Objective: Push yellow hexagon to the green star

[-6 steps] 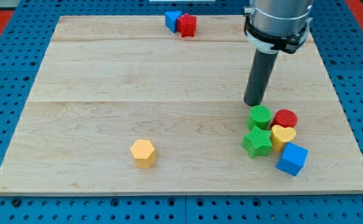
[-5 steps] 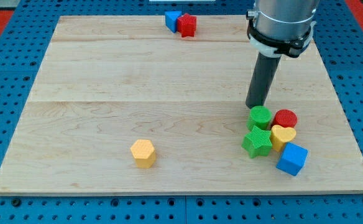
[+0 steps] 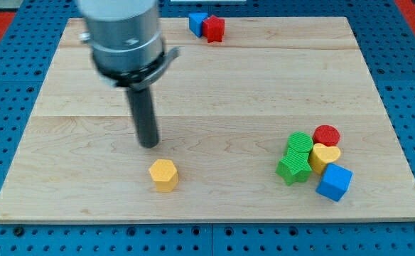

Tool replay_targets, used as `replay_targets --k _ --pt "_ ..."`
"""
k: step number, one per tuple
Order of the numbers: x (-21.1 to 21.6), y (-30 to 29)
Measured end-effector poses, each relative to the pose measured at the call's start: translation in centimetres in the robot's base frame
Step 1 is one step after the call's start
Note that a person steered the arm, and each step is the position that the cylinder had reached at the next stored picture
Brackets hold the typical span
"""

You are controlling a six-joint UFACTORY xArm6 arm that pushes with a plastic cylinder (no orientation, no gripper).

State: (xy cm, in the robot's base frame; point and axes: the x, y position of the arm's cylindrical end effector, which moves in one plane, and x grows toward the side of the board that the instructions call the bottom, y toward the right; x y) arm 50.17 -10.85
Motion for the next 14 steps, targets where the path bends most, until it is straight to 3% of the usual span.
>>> replay_targets --k 1,3,8,10,11,14 --pt "2.9 -2.2" --pt "6.3 -0.5" --pt "6.3 15.9" --pt "6.4 7.6" --pt "2.1 7.9" --pt "1.8 12.0"
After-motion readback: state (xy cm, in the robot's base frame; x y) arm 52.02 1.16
